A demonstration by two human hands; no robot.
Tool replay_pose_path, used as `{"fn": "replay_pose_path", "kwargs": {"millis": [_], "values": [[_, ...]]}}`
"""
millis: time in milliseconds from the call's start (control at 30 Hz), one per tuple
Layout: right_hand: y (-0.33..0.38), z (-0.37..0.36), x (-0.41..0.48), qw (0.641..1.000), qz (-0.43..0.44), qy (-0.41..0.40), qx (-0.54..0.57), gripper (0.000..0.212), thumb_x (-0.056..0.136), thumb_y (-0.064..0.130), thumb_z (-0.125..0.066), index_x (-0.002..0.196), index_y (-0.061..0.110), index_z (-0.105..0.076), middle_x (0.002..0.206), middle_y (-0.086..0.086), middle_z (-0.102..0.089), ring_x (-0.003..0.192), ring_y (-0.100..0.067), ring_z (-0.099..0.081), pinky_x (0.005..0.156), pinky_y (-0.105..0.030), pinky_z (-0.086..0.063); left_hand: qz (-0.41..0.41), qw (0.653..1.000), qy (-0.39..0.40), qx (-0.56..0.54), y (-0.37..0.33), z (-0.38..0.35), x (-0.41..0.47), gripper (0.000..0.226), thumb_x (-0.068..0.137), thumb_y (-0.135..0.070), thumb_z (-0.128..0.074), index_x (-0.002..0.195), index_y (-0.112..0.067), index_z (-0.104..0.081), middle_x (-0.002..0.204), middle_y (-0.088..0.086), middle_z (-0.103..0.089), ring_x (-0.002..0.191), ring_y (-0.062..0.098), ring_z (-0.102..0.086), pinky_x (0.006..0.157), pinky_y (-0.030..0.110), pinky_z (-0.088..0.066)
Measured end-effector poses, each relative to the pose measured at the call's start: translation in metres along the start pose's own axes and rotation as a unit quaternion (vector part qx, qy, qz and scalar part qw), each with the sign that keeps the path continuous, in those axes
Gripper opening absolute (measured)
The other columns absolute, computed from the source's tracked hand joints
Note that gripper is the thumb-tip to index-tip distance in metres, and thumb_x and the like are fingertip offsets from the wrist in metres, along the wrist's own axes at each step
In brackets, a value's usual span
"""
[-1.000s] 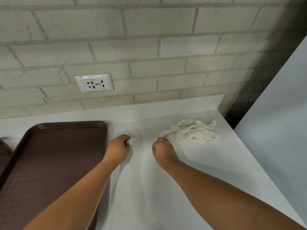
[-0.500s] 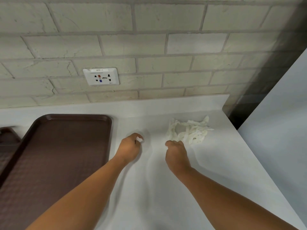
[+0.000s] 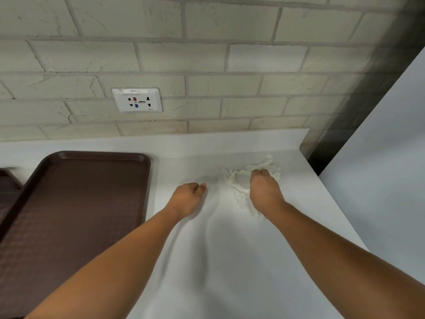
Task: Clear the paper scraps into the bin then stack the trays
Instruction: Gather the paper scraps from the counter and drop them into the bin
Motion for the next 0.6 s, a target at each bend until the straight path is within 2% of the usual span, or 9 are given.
{"fn": "replay_pose_path", "kwargs": {"millis": [133, 233, 267, 333, 400, 467, 533, 600], "values": [[-0.016, 0.018, 0.001, 0.998, -0.041, 0.053, -0.011, 0.035, 0.088, 0.003, -0.056, 0.121, 0.006, -0.046, 0.108, -0.014, -0.061, 0.099, -0.032, -0.061, 0.074, -0.032, -0.043, -0.010, 1.000, 0.013, 0.011, -0.006, -0.005, -0.001, 0.050, 0.102, -0.050, -0.039, 0.069, -0.012, -0.040, 0.066, 0.003, -0.047, 0.061, 0.019, -0.044, 0.059, 0.031, -0.037], [-0.026, 0.016, -0.003, 0.993, -0.055, 0.102, 0.023, 0.019, 0.097, 0.024, -0.052, 0.106, 0.008, -0.057, 0.102, -0.010, -0.064, 0.102, -0.029, -0.062, 0.075, -0.031, -0.043, -0.015, 0.999, 0.026, 0.012, -0.010, -0.010, -0.002, 0.050, 0.101, -0.051, -0.040, 0.071, -0.012, -0.043, 0.068, 0.003, -0.049, 0.062, 0.019, -0.045, 0.061, 0.031, -0.038], [-0.029, 0.013, -0.005, 0.991, -0.051, 0.116, 0.042, 0.029, 0.099, 0.036, -0.047, 0.099, 0.009, -0.059, 0.097, -0.008, -0.064, 0.102, -0.028, -0.063, 0.075, -0.031, -0.043, -0.017, 0.999, 0.029, 0.013, -0.010, -0.012, -0.002, 0.050, 0.101, -0.051, -0.040, 0.071, -0.012, -0.043, 0.068, 0.003, -0.049, 0.062, 0.019, -0.045, 0.061, 0.031, -0.038], [-0.033, 0.011, -0.011, 0.990, -0.041, 0.125, 0.048, 0.044, 0.097, 0.049, -0.048, 0.104, 0.008, -0.062, 0.100, -0.006, -0.066, 0.102, -0.027, -0.063, 0.077, -0.032, -0.045, -0.020, 0.999, 0.033, 0.016, -0.012, -0.014, -0.004, 0.049, 0.101, -0.050, -0.041, 0.072, -0.012, -0.045, 0.069, 0.002, -0.050, 0.063, 0.018, -0.046, 0.062, 0.031, -0.038], [-0.035, 0.017, -0.016, 0.992, -0.030, 0.095, 0.072, 0.034, 0.097, 0.040, -0.051, 0.106, 0.010, -0.064, 0.103, -0.006, -0.066, 0.100, -0.026, -0.061, 0.078, -0.031, -0.047, -0.027, 0.999, 0.034, 0.023, -0.015, -0.016, -0.005, 0.048, 0.101, -0.050, -0.042, 0.073, -0.012, -0.048, 0.069, 0.000, -0.051, 0.064, 0.018, -0.048, 0.063, 0.030, -0.039], [-0.037, 0.022, -0.019, 0.982, -0.031, 0.059, 0.178, 0.021, 0.096, 0.029, -0.049, 0.086, 0.014, -0.061, 0.086, -0.003, -0.062, 0.088, -0.026, -0.060, 0.069, -0.029, -0.042, -0.040, 0.998, 0.026, 0.033, -0.021, -0.016, -0.006, 0.047, 0.100, -0.050, -0.044, 0.075, -0.011, -0.051, 0.070, 0.000, -0.053, 0.066, 0.017, -0.050, 0.062, 0.029, -0.039], [-0.040, 0.027, -0.024, 0.946, -0.053, 0.031, 0.317, 0.019, 0.093, 0.023, -0.052, 0.080, 0.014, -0.062, 0.076, -0.001, -0.061, 0.076, -0.023, -0.059, 0.065, -0.029, -0.044, -0.054, 0.998, 0.016, 0.036, -0.028, -0.015, -0.009, 0.044, 0.101, -0.047, -0.045, 0.078, -0.011, -0.055, 0.071, -0.001, -0.055, 0.069, 0.017, -0.052, 0.061, 0.027, -0.039], [-0.043, 0.033, -0.034, 0.900, -0.073, 0.011, 0.430, 0.017, 0.087, 0.023, -0.056, 0.087, 0.013, -0.070, 0.086, -0.009, -0.069, 0.076, -0.019, -0.063, 0.071, -0.036, -0.052, -0.065, 0.998, 0.013, 0.022, -0.037, -0.015, -0.012, 0.036, 0.101, -0.042, -0.046, 0.087, -0.012, -0.061, 0.078, -0.002, -0.060, 0.077, 0.019, -0.058, 0.064, 0.027, -0.040]]}}
Point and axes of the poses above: each hand's wrist, its own x-axis towards the middle knuckle, its own z-axis out of the back of the hand, y = z × x, the point moved 9 cm from there along x, towards the middle knuckle
